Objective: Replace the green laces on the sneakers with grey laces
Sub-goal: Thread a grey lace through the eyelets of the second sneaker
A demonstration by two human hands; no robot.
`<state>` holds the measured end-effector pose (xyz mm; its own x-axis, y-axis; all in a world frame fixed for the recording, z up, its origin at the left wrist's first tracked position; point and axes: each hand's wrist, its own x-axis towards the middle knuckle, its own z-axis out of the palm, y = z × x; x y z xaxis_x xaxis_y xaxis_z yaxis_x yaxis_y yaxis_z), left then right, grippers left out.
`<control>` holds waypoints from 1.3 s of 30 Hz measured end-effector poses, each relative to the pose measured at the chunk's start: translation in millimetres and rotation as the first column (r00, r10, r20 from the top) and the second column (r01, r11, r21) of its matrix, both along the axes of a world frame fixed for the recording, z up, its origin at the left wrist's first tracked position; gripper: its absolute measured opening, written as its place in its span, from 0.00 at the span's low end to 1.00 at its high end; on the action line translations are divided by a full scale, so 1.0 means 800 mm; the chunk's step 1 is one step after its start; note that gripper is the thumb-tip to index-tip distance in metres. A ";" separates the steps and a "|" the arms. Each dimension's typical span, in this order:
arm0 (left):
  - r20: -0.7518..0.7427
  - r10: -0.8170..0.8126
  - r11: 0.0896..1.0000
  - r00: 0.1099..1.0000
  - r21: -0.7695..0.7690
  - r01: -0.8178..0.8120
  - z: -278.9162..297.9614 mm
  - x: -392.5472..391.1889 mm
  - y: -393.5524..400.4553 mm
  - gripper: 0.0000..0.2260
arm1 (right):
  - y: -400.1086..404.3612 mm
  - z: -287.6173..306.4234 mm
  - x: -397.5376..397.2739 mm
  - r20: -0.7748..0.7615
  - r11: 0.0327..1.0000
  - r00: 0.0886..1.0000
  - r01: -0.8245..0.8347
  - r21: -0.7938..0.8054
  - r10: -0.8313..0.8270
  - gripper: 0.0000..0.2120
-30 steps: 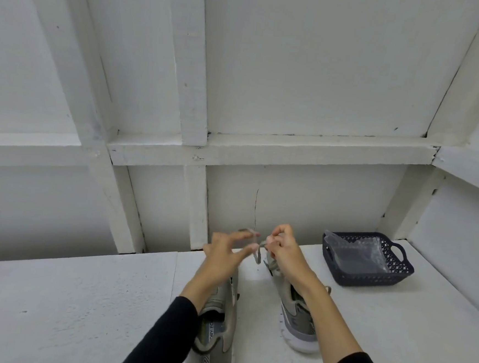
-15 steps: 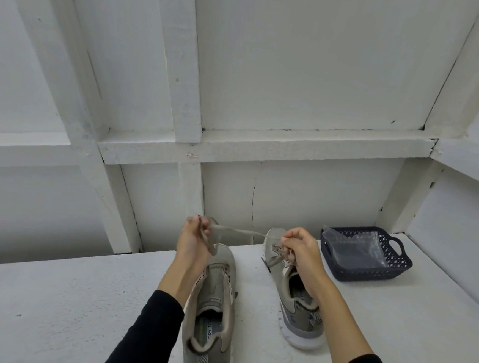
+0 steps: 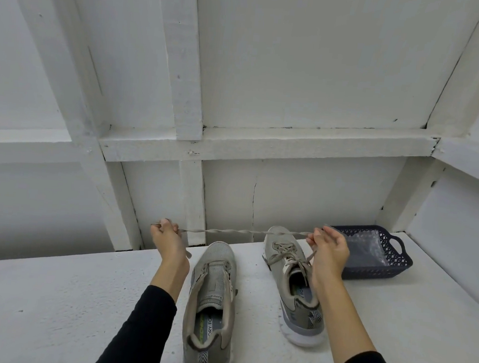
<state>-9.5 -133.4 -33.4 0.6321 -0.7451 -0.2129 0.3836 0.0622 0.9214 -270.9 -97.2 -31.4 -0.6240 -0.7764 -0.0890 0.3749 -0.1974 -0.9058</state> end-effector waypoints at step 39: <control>0.579 -0.691 0.622 0.433 0.169 0.765 0.035 -0.031 0.030 0.14 | 0.005 0.023 0.079 -0.481 0.740 0.601 -0.652 0.168 0.639 0.13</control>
<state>-34.4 -109.7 -5.2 -0.1942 -0.9785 0.0700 -0.2257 0.1140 0.9675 -207.5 -93.5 -13.4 0.0899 -0.9916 0.0928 -0.0654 -0.0989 -0.9930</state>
